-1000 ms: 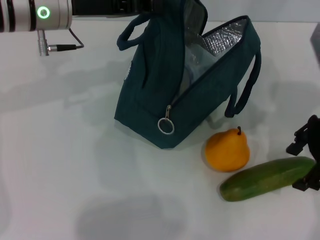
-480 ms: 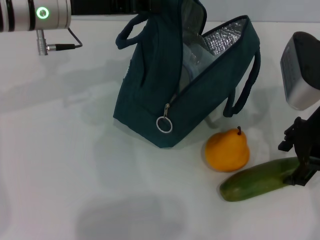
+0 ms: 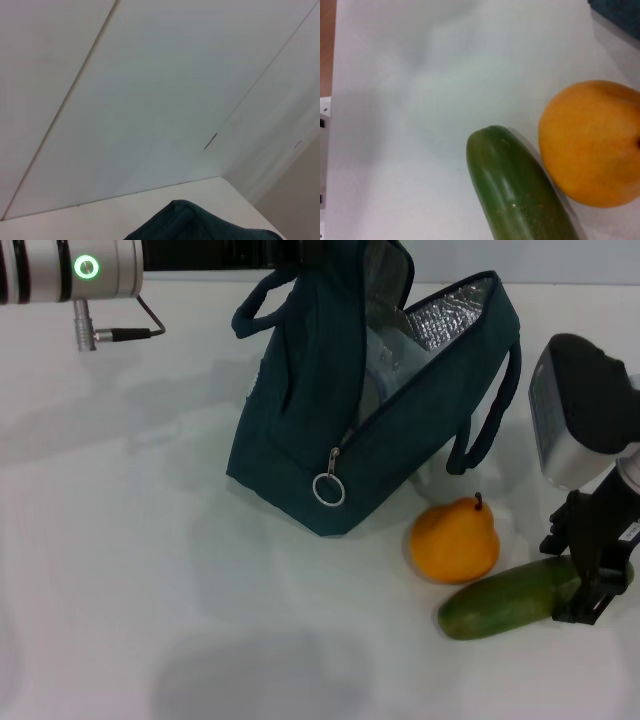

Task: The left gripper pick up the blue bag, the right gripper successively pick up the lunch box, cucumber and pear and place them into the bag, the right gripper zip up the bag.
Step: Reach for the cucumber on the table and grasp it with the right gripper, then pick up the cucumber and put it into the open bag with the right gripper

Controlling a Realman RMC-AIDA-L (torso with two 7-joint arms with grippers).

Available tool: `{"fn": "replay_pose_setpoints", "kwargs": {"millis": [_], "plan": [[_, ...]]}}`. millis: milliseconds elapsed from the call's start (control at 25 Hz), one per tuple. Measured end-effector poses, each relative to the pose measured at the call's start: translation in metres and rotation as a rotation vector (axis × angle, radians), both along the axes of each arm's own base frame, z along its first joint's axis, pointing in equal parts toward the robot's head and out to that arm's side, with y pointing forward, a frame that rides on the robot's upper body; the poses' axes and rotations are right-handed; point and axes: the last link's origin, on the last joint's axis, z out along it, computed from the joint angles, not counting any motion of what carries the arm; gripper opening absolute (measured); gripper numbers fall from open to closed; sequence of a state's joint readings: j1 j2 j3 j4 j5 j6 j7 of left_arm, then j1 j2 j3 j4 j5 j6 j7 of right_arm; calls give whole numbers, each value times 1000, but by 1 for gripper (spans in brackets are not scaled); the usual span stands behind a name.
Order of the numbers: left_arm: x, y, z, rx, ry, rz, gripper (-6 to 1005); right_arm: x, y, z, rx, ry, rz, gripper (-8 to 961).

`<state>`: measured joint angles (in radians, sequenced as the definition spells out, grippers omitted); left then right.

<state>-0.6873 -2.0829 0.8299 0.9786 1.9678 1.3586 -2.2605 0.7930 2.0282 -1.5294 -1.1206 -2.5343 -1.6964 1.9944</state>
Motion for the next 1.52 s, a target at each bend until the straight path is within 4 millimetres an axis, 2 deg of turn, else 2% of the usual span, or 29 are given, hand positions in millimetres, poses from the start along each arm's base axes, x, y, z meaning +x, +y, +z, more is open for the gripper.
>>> {"fn": "replay_pose_setpoints", "kwargs": {"millis": [400,840,1040,1280,1520], "plan": [[1,1,0,1,2,-4,70,-1,-1,-6,-9,-10,17,810],[3,4,2,13,5,-6,70,3,2,-8,-24,-36,-19,720],[4,4,2,16,4,-6,70,2,5,0,-1,14,-64,646],[4,4,2,16,3,-6,70,7,8,10,19,79,-119,645],[3,4,2,15,3,-5,71,13,-3,15,-33,133,-190,640]]}}
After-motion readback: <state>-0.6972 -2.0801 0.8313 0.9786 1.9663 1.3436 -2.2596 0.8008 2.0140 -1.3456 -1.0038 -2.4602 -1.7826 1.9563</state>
